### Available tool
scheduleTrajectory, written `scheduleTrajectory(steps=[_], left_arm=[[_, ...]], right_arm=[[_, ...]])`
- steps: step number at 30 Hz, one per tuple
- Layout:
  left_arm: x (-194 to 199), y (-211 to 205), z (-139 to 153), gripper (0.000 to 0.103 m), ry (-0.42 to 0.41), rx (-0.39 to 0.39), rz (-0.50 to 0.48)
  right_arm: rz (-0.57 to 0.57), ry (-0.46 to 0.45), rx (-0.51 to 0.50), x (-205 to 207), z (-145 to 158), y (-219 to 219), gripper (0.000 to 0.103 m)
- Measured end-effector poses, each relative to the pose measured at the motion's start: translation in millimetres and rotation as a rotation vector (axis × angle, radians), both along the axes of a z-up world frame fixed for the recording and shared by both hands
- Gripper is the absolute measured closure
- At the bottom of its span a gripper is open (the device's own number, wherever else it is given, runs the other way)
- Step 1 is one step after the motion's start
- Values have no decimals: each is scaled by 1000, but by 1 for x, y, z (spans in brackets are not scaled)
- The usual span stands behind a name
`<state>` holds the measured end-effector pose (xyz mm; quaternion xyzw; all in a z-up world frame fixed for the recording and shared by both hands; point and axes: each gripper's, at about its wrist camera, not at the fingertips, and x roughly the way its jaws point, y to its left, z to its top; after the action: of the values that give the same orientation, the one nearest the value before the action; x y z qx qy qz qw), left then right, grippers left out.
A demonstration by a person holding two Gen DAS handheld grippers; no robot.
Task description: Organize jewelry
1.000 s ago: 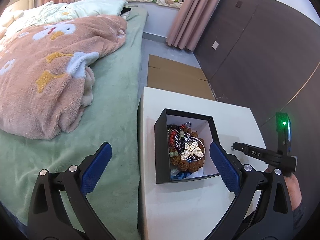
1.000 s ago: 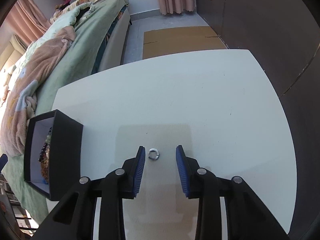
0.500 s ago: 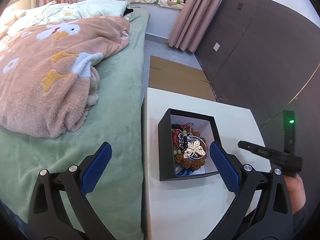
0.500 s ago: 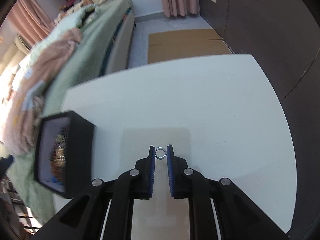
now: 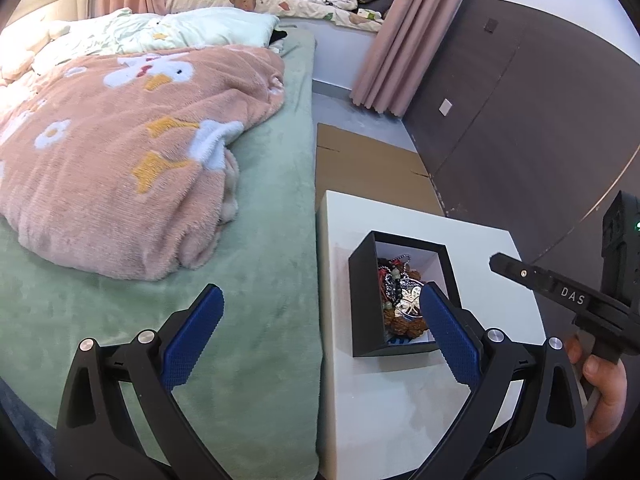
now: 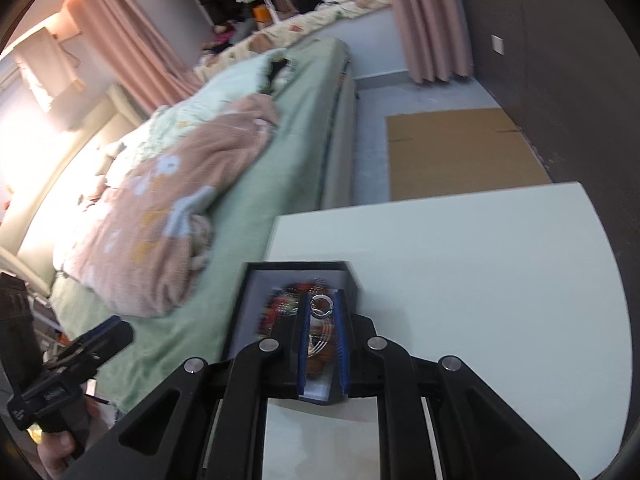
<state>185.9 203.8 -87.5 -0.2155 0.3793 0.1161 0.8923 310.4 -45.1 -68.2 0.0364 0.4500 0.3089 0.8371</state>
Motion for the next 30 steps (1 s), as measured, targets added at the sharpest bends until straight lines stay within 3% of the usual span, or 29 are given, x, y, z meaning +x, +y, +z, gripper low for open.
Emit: scheduleTrajectory(steps=[3, 4, 5, 6, 12, 20, 30], left_arm=[[-5, 0, 6, 5, -5, 12, -1], [-7, 0, 8, 5, -6, 16, -1], [-9, 0, 9, 5, -8, 19, -1], [-12, -1, 12, 5, -9, 20, -2], [-24, -12, 24, 5, -23, 9, -34], [-42, -34, 43, 5, -50, 13, -57], [-69, -84, 75, 5, -90, 60, -144]], right_arm=[[42, 6, 67, -7, 11, 9, 86], [46, -5, 68, -10, 14, 11, 62], [31, -38, 53, -14, 18, 12, 30], [1, -100, 34, -20, 24, 10, 25], [-23, -116, 47, -33, 32, -19, 27], [-62, -145, 30, -60, 49, -58, 8], [-74, -163, -16, -108, 57, -101, 8]])
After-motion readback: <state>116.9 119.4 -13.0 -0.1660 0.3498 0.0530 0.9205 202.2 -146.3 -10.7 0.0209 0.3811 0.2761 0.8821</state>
